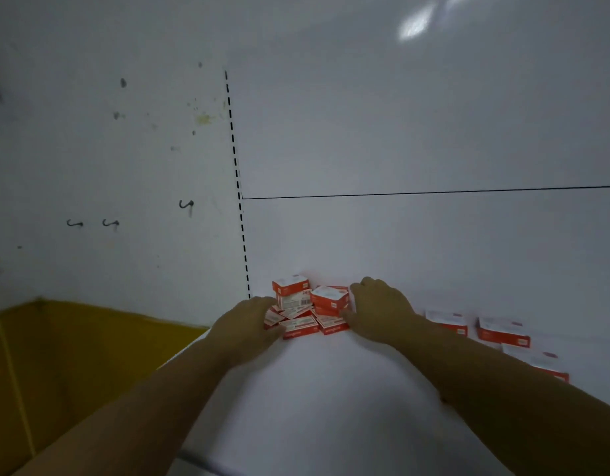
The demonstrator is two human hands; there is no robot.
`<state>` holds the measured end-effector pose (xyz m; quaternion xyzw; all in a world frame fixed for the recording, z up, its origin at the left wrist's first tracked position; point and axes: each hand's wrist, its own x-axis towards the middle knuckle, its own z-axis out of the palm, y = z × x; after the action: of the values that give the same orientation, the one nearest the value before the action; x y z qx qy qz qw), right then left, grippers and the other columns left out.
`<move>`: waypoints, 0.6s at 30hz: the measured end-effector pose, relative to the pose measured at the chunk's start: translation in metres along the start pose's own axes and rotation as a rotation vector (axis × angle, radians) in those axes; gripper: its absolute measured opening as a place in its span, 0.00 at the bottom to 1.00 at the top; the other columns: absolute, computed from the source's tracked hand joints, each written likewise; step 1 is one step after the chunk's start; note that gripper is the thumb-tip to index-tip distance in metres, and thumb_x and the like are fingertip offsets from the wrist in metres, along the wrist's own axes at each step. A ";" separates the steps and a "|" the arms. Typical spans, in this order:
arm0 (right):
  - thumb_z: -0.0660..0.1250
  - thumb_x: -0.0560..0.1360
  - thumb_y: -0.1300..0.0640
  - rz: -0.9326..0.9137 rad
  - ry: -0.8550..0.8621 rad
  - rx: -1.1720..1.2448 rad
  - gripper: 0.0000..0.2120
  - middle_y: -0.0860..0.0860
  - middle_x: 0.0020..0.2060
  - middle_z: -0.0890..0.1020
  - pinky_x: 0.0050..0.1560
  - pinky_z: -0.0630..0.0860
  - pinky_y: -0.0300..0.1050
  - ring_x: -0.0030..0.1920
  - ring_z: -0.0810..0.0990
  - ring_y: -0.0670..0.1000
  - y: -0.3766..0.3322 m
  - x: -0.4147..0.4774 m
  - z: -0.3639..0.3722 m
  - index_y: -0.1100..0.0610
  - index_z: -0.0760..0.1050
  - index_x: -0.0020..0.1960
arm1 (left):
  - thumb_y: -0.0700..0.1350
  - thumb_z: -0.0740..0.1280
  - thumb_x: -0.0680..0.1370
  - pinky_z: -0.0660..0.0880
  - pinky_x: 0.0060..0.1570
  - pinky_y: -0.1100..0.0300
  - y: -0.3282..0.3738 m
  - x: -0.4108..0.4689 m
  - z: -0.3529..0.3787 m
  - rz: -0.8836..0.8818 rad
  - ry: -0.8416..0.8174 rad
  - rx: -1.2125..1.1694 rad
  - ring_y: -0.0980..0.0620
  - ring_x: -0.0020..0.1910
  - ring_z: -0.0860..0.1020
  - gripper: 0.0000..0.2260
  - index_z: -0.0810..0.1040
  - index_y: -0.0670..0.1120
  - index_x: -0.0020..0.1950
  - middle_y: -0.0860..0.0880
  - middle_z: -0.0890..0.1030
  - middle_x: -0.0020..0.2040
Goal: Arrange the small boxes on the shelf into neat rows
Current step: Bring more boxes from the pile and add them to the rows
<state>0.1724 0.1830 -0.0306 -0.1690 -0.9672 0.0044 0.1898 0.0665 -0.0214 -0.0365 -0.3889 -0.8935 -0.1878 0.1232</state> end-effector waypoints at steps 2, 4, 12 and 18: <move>0.59 0.73 0.38 0.036 -0.009 0.031 0.25 0.52 0.52 0.75 0.46 0.72 0.45 0.49 0.73 0.50 -0.001 0.020 0.009 0.55 0.70 0.61 | 0.56 0.64 0.74 0.71 0.54 0.57 -0.011 0.020 -0.002 -0.077 0.049 0.017 0.53 0.57 0.74 0.22 0.69 0.52 0.66 0.51 0.75 0.63; 0.60 0.71 0.35 0.079 -0.031 0.062 0.28 0.51 0.48 0.73 0.42 0.70 0.43 0.45 0.72 0.49 -0.001 0.035 0.018 0.54 0.70 0.60 | 0.54 0.65 0.74 0.74 0.51 0.58 -0.022 0.038 -0.002 -0.116 0.118 -0.020 0.54 0.50 0.76 0.20 0.71 0.50 0.64 0.52 0.78 0.58; 0.65 0.68 0.35 0.193 -0.097 0.253 0.20 0.45 0.40 0.79 0.34 0.73 0.37 0.36 0.77 0.42 0.002 0.056 0.032 0.51 0.74 0.48 | 0.62 0.69 0.68 0.71 0.45 0.59 -0.045 0.106 0.016 -0.197 0.018 -0.177 0.49 0.53 0.76 0.34 0.67 0.47 0.68 0.47 0.75 0.64; 0.70 0.68 0.45 0.263 -0.079 0.303 0.17 0.48 0.47 0.80 0.41 0.76 0.38 0.44 0.78 0.46 -0.010 0.055 0.026 0.53 0.75 0.53 | 0.59 0.71 0.67 0.72 0.35 0.62 -0.053 0.133 0.026 -0.043 -0.026 -0.178 0.56 0.39 0.77 0.24 0.78 0.46 0.56 0.50 0.80 0.46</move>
<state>0.1116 0.1929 -0.0339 -0.2629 -0.9318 0.1811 0.1726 -0.0633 0.0429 -0.0235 -0.3815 -0.8829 -0.2639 0.0727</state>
